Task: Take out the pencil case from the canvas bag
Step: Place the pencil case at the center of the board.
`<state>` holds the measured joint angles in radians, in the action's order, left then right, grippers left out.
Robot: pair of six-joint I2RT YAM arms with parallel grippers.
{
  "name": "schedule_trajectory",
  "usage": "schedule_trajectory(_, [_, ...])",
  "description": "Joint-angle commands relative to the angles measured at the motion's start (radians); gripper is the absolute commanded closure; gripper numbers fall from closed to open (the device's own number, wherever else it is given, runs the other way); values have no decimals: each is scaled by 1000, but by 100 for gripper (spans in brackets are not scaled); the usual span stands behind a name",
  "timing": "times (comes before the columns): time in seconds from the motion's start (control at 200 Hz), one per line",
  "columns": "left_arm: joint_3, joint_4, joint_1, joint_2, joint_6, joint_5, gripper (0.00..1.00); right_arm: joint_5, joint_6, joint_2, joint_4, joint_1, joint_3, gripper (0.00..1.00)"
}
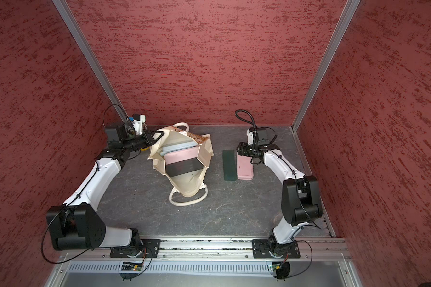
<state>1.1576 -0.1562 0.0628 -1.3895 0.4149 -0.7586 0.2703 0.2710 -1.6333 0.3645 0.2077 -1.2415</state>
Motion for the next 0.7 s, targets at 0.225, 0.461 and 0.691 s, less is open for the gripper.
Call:
schedule_trajectory(0.225, [-1, -2, 6, -35, 12, 5, 96, 103, -35, 175, -319, 196, -26, 33])
schedule_trajectory(0.461, [-2, -2, 6, -35, 9, 8, 96, 164, -281, 273, -398, 375, -15, 32])
schedule_trajectory(0.691, [-3, 3, 5, -40, 12, 7, 97, 162, -560, 294, -354, 541, -12, 28])
